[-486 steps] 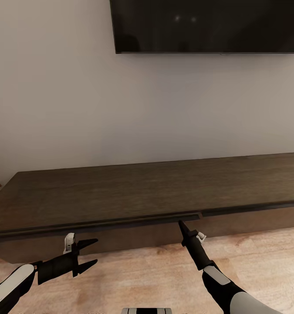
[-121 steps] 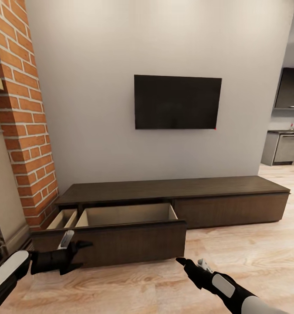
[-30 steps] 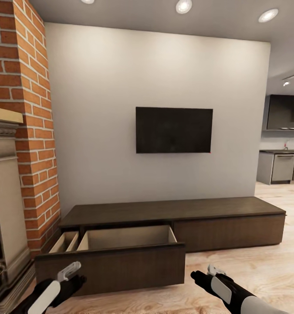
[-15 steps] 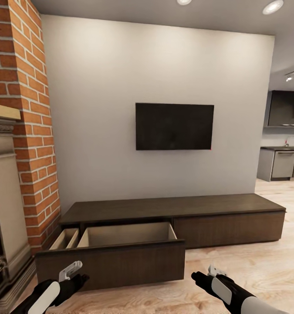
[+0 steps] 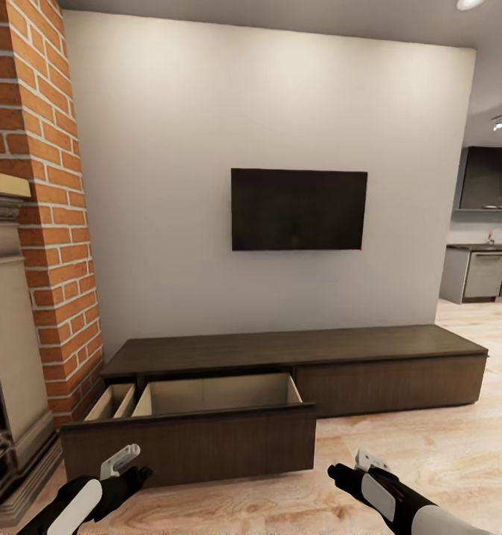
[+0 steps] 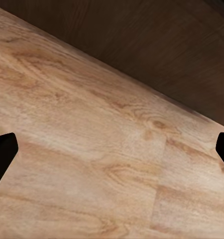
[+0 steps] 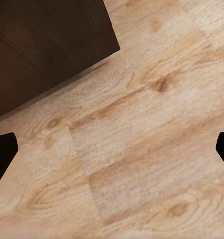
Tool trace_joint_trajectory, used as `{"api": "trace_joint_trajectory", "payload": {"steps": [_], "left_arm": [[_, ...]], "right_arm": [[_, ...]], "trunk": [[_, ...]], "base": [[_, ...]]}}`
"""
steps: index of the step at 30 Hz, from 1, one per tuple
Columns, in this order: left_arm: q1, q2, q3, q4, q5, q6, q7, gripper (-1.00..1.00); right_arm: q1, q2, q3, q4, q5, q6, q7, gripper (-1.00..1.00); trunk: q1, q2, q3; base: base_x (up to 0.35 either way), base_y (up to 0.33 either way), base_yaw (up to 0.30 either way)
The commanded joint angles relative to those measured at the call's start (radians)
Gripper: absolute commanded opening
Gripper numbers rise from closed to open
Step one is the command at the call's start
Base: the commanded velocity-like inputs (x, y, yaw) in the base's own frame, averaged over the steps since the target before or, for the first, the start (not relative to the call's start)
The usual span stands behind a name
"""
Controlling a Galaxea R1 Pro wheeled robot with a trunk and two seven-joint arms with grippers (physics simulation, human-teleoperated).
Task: Place each of the two pumpkins and all three candles from the living room inside a cabinet in the living room (use any cabinet), then make sure every cabinet is closed, and position the cauldron so it is next to a table in the living room.
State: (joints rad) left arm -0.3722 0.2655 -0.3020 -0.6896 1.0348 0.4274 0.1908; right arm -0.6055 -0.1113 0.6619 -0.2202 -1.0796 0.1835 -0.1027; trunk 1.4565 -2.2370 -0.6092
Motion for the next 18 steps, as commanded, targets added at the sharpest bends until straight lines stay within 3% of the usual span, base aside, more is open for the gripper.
{"api": "trace_joint_trajectory", "payload": {"steps": [1,7,18], "left_arm": [[-0.001,0.001,-0.004,-0.002,0.012,0.001,0.01,1.0],[-0.001,0.001,-0.001,-0.002,0.02,0.005,0.01,1.0],[-0.001,0.001,0.0,-0.002,0.024,0.007,0.01,1.0]], "right_arm": [[0.0,-0.001,0.007,-0.004,-0.007,0.004,-0.008,1.0],[0.0,-0.002,0.007,-0.004,-0.005,0.004,-0.008,1.0],[0.0,-0.001,0.007,-0.004,-0.003,0.002,-0.007,1.0]], "trunk": [[0.0,-0.001,-0.003],[0.0,-0.001,-0.013],[-0.042,0.076,0.003]], "base": [[0.0,0.0,0.0],[0.0,0.0,0.0],[0.0,0.0,0.0]]}}
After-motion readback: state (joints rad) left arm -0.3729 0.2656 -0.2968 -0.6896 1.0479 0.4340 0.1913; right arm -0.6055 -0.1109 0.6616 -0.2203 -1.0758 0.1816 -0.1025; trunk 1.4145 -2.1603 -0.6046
